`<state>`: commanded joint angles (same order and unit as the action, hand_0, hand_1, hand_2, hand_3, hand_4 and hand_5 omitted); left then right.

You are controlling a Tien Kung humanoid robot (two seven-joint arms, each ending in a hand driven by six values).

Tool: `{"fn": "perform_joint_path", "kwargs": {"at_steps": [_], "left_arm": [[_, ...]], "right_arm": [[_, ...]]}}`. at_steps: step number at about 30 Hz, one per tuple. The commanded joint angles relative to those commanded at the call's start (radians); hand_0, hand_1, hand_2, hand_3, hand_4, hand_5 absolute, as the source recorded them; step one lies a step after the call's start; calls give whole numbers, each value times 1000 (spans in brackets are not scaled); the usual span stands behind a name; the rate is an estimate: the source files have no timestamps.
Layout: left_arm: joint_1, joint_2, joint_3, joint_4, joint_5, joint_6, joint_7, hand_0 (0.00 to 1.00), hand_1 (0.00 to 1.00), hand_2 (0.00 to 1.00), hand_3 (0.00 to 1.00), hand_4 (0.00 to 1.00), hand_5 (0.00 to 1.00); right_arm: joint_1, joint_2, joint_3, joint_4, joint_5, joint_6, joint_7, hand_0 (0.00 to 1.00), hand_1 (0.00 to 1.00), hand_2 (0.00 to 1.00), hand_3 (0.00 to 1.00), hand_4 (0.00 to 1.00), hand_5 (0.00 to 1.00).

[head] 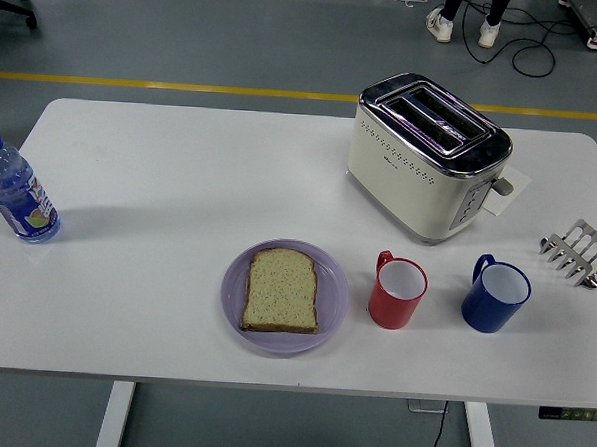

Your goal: Pick up the cup,pour liquid into bread,place the cup on the desk

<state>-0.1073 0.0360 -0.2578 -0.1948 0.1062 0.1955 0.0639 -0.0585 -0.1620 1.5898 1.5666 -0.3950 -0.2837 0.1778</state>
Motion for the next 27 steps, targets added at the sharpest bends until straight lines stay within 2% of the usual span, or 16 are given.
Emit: {"fn": "perform_joint_path", "kwargs": {"at_steps": [10, 11, 13, 16, 17, 22, 23, 27], "left_arm": [[1, 3, -4, -2, -5, 1, -1, 634, 642, 653, 504, 240, 848], [1, 3, -3, -2, -7, 1, -1, 634, 643, 655, 504, 241, 848], [1, 3, -2, -1, -8, 1, -1, 634, 643, 655, 504, 241, 848], [-1, 2, 1, -1, -5, 1, -1, 634, 643, 655, 504, 241, 848], [-1, 2, 1, -1, -5, 1, -1, 634, 643, 653, 504, 242, 850], [-5, 3, -1, -1, -3, 1, -1, 634, 643, 653, 504, 242, 850], [-6, 4, -1, -1, -4, 1, -1, 634, 642, 652, 504, 242, 850], [-8, 5, -4, -2, -4, 1, -1, 634, 642, 652, 504, 242, 850]], "right_arm": [[4, -11, -8, 5, -115, -50, 17, 679, 636, 684, 642, 657, 300], [3, -13, -11, 4, -136, -60, 17, 693, 668, 705, 679, 659, 292], [1, -16, -16, 3, -174, -73, 16, 693, 668, 705, 679, 659, 292], [-8, -23, -25, -1, -295, -108, -4, 693, 668, 705, 679, 659, 292], [-12, -27, -30, -2, -332, -112, -14, 827, 766, 824, 811, 759, 231], [-50, -58, -78, -16, -538, -137, -71, 827, 766, 824, 811, 759, 231], [-60, -66, -96, -21, -584, -149, -71, 975, 881, 958, 994, 937, 181], [-90, -85, -169, -33, -740, -199, -42, 975, 881, 958, 994, 937, 181]]}}
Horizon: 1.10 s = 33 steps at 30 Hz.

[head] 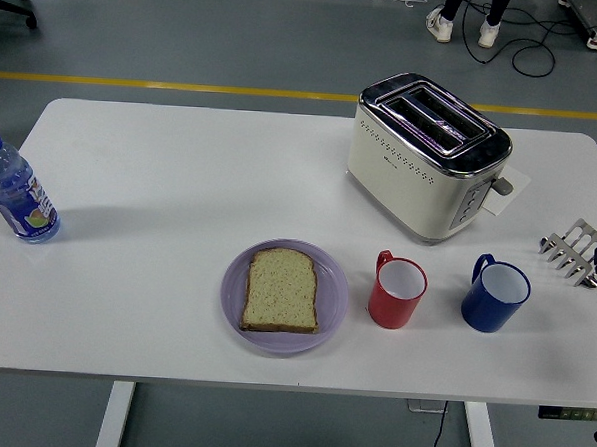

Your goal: Pick up the cup,pour liquid into bread,place the cup on the desk

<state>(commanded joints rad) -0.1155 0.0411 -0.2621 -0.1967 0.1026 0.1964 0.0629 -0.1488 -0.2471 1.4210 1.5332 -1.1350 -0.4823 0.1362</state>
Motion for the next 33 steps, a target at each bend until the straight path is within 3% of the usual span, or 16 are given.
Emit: {"fn": "perform_joint_path", "kwargs": {"at_steps": [6, 18, 22, 33], "left_arm": [[-3, 1, -4, 0, 3, 0, 0, 633, 642, 653, 504, 242, 850], [-1, 0, -1, 0, 1, 0, 1, 633, 642, 652, 504, 241, 852], [-4, -1, -4, 0, 0, 0, 1, 633, 642, 652, 504, 240, 850], [-7, -3, -5, 0, -1, 0, 0, 633, 642, 652, 504, 240, 853]], "right_arm": [[-15, 6, -118, -27, -38, -76, 92, 998, 913, 989, 998, 961, 141], [20, 35, -223, -143, 15, -111, 171, 998, 914, 993, 998, 976, 117], [42, 40, -259, -176, 92, -163, 200, 998, 900, 990, 998, 980, 113], [97, 48, -344, -217, 175, -163, 238, 998, 889, 982, 998, 981, 118]]}}
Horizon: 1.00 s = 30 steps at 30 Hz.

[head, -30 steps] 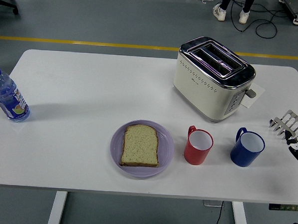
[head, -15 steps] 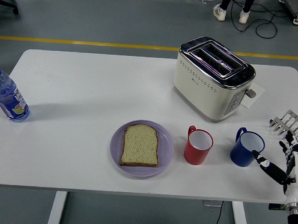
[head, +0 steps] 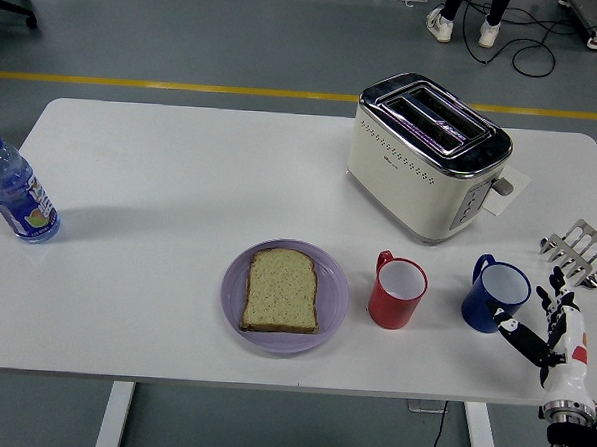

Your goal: Pick up the cup,pour liquid into bread,place the cup on the desk

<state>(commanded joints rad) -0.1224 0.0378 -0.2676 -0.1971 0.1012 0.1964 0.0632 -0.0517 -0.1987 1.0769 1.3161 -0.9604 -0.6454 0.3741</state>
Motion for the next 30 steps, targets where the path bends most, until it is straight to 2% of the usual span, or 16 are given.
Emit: {"fn": "perform_joint_path", "kwargs": {"at_steps": [13, 23, 30], "left_arm": [[17, -6, 26, 1, -12, 0, 0, 633, 641, 652, 504, 240, 860], [12, -5, 11, 1, -5, 1, 0, 633, 641, 652, 504, 242, 861], [12, -4, 12, 1, -8, 0, 0, 633, 642, 652, 504, 241, 860]], "right_arm": [[37, 9, -45, -70, 24, 0, 12, 998, 884, 980, 998, 982, 121], [62, 21, -46, -101, 65, 0, 43, 998, 879, 976, 998, 978, 115], [74, 29, -49, -127, 81, 0, 29, 998, 878, 972, 998, 975, 102]]}}
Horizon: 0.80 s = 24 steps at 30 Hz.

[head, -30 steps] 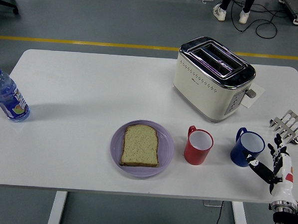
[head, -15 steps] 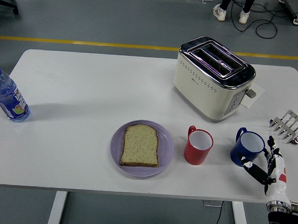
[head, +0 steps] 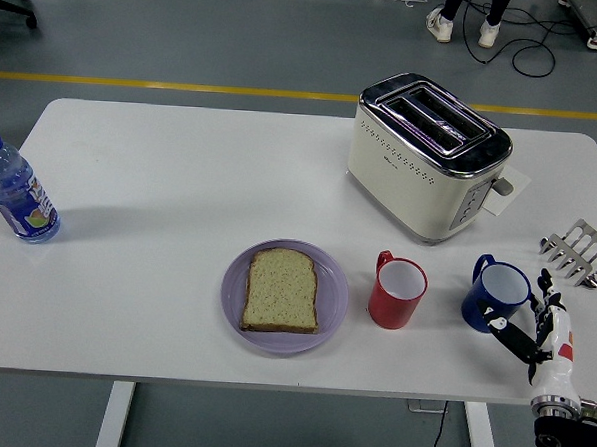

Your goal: Pick up the cup,pour liquid into bread,place the cup on the desk

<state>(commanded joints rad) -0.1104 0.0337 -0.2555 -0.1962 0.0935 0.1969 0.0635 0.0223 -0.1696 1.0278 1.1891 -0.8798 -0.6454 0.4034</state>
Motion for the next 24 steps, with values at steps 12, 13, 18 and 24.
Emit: {"fn": "perform_joint_path", "kwargs": {"at_steps": [12, 13, 18, 24], "left_arm": [[-2, 2, -9, 0, 3, 0, 0, 633, 642, 651, 503, 241, 856], [-2, 3, -9, -1, 3, 1, 0, 633, 642, 651, 503, 241, 856], [-3, 2, -10, -1, 3, 1, 1, 633, 642, 652, 504, 241, 855], [-4, 1, -15, -1, 3, 1, 0, 633, 643, 652, 504, 240, 855]], "right_arm": [[38, 25, 2, -43, 2, 0, 0, 991, 875, 967, 998, 967, 96], [42, 28, 0, -46, 0, 0, 0, 991, 875, 967, 998, 967, 96], [60, 39, -4, -64, 2, 0, 5, 989, 872, 967, 998, 965, 92], [79, 48, -23, -90, 19, 0, 17, 988, 870, 964, 998, 963, 90]]}}
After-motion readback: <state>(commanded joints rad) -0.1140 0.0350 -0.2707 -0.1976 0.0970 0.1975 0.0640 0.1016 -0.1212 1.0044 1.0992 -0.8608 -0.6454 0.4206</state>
